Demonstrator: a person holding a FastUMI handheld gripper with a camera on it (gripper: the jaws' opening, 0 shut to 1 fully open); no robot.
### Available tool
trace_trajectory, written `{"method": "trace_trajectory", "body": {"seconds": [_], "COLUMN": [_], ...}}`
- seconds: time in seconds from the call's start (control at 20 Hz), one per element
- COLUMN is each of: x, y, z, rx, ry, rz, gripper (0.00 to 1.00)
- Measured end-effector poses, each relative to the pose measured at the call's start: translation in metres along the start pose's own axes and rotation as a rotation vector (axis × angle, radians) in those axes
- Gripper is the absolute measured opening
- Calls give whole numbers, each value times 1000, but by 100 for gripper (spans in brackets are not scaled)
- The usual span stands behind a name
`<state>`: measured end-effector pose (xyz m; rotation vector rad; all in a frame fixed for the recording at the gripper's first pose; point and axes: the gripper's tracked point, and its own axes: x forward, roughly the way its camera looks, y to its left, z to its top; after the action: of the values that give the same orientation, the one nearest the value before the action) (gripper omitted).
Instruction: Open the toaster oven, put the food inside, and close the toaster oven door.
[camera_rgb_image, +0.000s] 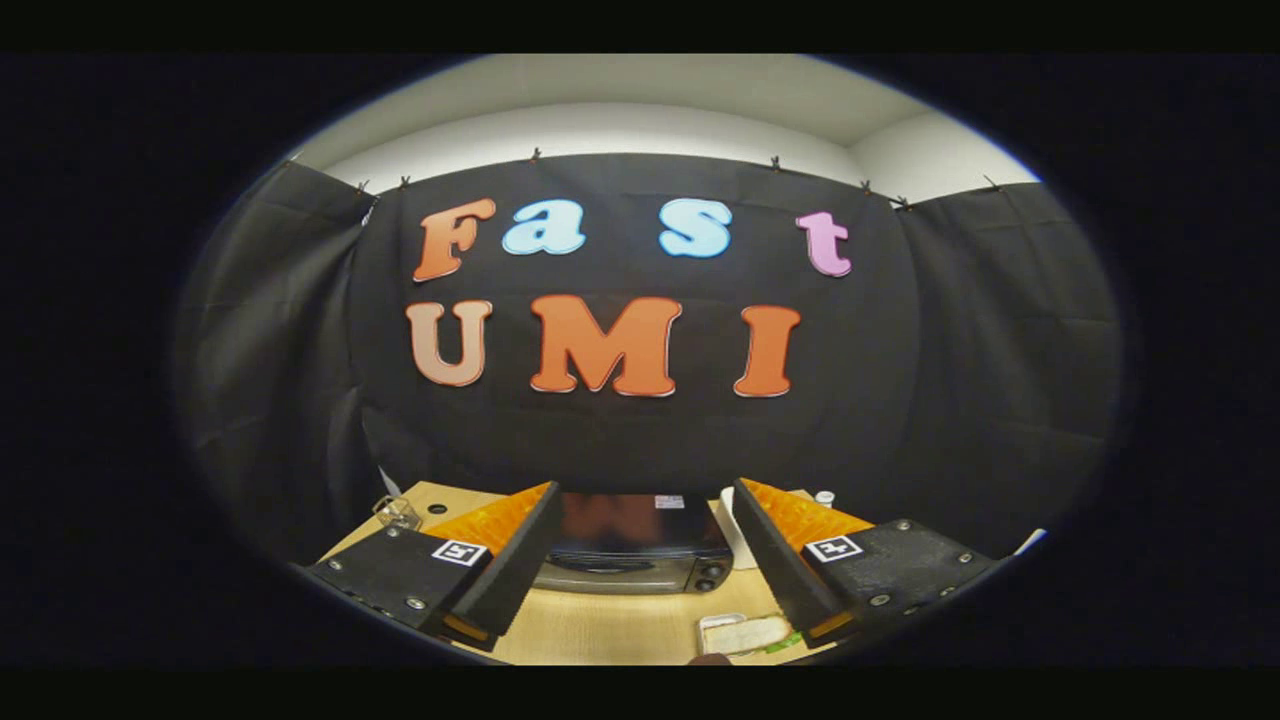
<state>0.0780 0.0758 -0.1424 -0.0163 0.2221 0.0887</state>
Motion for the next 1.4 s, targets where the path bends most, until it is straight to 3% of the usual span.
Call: {"method": "trace_trajectory", "body": {"seconds": [0.45,0.65,0.95,1.25,1.4], "x": [97,124,142,131,116], "y": [46,56,54,54,53], "z": [-109,-156,-201,-206,-211], "rx": [-44,-76,-69,29,20], "ry": [204,299,391,368,382], "rz": [51,36,15,31,32], "gripper": [100,100,100,100,100]}}
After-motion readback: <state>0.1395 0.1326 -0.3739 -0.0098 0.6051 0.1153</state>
